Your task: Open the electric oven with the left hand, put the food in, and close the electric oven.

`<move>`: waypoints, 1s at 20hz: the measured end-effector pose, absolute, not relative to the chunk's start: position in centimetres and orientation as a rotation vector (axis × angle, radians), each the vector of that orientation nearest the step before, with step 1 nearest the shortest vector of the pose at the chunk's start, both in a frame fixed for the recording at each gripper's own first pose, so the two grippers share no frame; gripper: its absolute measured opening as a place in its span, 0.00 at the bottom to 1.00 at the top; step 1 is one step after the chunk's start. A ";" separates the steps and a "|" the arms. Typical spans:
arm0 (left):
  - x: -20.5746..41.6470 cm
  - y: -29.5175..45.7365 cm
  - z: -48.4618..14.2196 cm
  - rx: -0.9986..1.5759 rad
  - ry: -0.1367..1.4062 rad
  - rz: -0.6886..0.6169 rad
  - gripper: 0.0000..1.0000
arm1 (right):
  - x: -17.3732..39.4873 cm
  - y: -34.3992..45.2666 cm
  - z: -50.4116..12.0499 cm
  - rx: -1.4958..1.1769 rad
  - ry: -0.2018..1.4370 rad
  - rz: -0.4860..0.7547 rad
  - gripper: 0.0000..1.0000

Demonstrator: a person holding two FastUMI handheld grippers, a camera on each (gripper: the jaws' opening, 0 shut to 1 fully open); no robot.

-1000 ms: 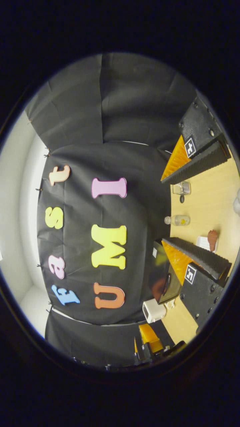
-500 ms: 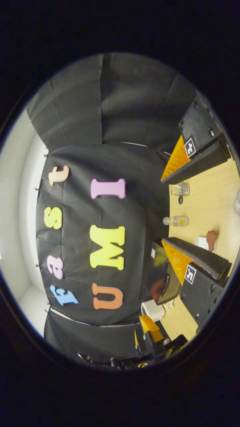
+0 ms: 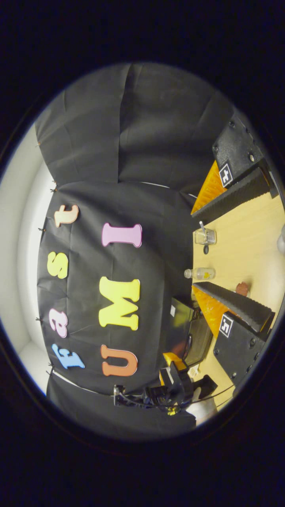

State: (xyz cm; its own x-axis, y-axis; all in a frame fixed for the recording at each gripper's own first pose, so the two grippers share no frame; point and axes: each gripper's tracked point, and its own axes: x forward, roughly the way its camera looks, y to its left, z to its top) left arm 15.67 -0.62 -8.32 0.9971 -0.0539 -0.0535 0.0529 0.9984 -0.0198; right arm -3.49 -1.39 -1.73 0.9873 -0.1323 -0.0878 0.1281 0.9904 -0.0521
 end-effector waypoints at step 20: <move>18.7 0.1 -18.7 0.002 0.257 -0.057 0.97 | -6.0 -0.9 -3.5 -0.040 0.162 -0.165 0.97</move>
